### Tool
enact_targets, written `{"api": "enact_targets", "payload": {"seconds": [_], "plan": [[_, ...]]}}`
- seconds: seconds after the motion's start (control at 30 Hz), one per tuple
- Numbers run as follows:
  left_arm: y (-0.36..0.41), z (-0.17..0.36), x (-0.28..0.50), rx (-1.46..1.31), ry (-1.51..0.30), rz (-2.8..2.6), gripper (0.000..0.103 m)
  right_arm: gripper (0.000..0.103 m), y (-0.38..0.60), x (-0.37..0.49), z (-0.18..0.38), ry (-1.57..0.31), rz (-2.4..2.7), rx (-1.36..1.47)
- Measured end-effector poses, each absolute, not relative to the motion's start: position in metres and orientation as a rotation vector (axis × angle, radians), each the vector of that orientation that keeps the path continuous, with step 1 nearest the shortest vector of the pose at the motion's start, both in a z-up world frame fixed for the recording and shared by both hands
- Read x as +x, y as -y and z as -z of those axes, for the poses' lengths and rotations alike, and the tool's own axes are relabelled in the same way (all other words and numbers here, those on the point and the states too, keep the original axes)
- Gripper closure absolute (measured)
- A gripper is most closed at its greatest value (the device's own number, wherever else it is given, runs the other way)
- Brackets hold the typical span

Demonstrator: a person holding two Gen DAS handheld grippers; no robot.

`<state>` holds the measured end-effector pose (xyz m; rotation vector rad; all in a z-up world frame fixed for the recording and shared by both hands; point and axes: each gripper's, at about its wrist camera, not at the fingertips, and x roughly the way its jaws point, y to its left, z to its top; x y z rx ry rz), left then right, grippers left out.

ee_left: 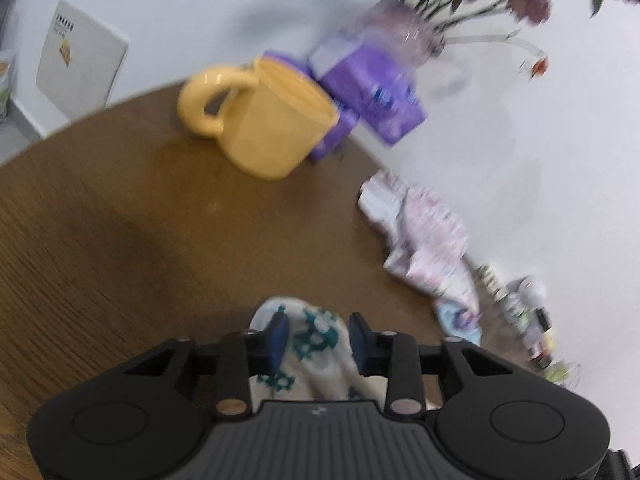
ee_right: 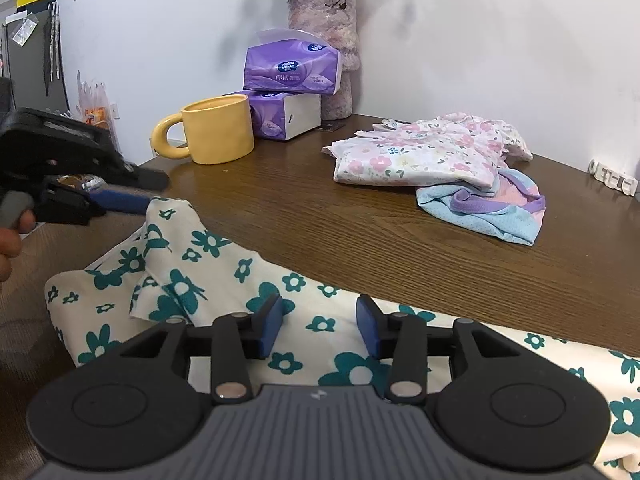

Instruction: Fold clothes

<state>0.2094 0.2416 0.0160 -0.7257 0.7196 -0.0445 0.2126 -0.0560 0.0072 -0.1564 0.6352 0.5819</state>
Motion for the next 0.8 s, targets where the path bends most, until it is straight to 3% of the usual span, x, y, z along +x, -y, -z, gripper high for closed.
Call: {"api": "enact_targets", "payload": {"seconds": [0.03, 0.07, 0.43, 0.63, 0.8], "plan": [[-0.240, -0.013, 0.213, -0.720, -0.740, 0.038, 0.099, 0.062, 0.056, 0.212, -0.007, -0.633, -0.582, -0.157], [-0.239, -0.012, 0.212, -0.714, -0.734, 0.024, 0.101, 0.061, 0.056, 0.212, -0.007, -0.632, -0.583, -0.157], [-0.246, -0.021, 0.184, -0.744, -0.620, -0.042, 0.103, 0.059, 0.059, 0.210, -0.006, -0.620, -0.580, -0.149], [-0.247, -0.027, 0.181, -0.792, -0.599, -0.040, 0.079, 0.056, 0.079, 0.203, -0.020, -0.594, -0.602, -0.075], [-0.229, -0.026, 0.210, -0.779, -0.706, -0.039, 0.077, 0.054, 0.103, 0.195, -0.028, -0.567, -0.573, -0.091]]}}
